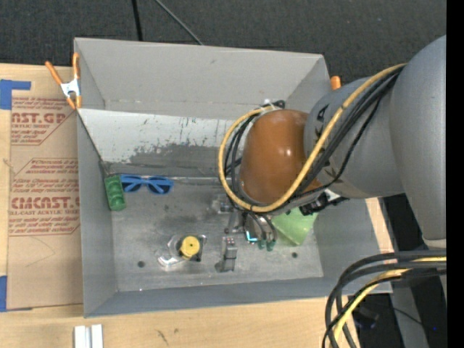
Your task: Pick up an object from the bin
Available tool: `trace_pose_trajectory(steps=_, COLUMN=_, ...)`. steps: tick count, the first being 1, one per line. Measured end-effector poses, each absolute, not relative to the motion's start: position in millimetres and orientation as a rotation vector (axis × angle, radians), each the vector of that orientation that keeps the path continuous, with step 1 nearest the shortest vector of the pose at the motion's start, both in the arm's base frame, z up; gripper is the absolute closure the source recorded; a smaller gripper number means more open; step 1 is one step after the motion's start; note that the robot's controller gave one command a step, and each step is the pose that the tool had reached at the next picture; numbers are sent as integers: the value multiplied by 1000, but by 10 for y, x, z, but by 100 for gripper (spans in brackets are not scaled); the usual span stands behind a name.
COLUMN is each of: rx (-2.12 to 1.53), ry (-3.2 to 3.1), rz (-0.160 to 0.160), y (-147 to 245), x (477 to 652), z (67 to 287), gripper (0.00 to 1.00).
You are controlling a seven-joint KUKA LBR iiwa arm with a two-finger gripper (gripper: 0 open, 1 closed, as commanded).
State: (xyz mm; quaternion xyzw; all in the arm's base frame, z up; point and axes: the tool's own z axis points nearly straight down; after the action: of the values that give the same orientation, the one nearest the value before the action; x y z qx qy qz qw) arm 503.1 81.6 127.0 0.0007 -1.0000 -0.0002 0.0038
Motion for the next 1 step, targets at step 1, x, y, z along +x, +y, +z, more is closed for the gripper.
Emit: trace_pose_trajectory(steps=1, rx=-220, ry=-3130, rz=-2, y=1342, x=4991, z=673, gripper=0)
